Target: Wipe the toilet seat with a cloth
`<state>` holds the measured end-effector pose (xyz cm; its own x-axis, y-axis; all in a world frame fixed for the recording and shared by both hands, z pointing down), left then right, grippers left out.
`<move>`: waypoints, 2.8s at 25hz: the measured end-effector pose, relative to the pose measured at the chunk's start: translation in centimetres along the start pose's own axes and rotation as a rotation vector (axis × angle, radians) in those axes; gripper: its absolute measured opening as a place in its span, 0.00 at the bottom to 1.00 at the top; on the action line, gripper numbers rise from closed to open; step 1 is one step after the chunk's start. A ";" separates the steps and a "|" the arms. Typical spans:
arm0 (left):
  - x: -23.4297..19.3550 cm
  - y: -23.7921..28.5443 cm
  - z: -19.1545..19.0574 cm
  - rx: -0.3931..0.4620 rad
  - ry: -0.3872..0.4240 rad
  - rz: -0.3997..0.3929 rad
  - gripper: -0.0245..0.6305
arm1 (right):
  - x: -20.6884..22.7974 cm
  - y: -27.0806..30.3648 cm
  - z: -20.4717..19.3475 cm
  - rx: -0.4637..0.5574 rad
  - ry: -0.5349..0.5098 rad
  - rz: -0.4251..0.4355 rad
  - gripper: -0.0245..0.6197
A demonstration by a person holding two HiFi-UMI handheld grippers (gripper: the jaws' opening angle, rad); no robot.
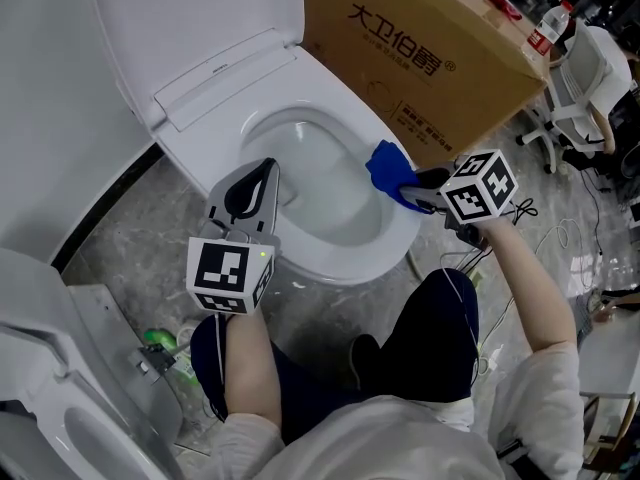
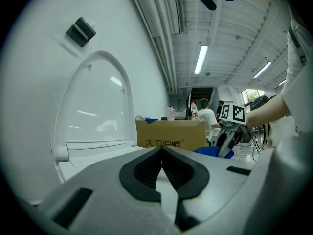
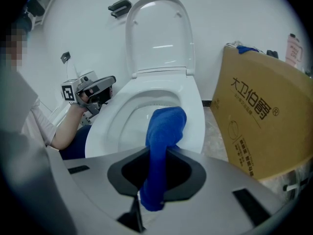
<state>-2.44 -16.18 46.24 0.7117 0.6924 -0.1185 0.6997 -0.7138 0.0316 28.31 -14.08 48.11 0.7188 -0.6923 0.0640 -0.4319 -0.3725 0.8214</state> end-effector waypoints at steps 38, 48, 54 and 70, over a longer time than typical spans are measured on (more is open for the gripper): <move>-0.9 -0.7 -0.1 -0.007 0.011 0.011 0.05 | 4.8 2.2 3.4 -0.035 -0.005 -0.118 0.12; -1.4 -0.8 0.0 -0.009 0.030 0.021 0.05 | 6.0 3.3 5.3 -0.046 -0.011 -0.144 0.12; -1.5 -0.8 0.1 -0.012 0.032 0.023 0.05 | 6.7 4.1 6.5 -0.023 0.005 -0.141 0.12; -2.3 -1.3 0.3 -0.004 0.019 0.030 0.05 | 8.1 6.4 9.8 -0.010 0.014 -0.184 0.12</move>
<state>-5.01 -16.93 46.22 0.7333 0.6726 -0.0991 0.6783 -0.7338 0.0386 26.02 -28.11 48.35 0.7927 -0.6043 -0.0801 -0.2870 -0.4859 0.8255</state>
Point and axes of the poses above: the fingertips, and each gripper's own axes: y forward along the fingers, x to its right, z out of its top, the point moved 8 cm from there along -y, backward along the fingers, and after that the axes turned 6 degrees about -y, right-handed, at the moved point
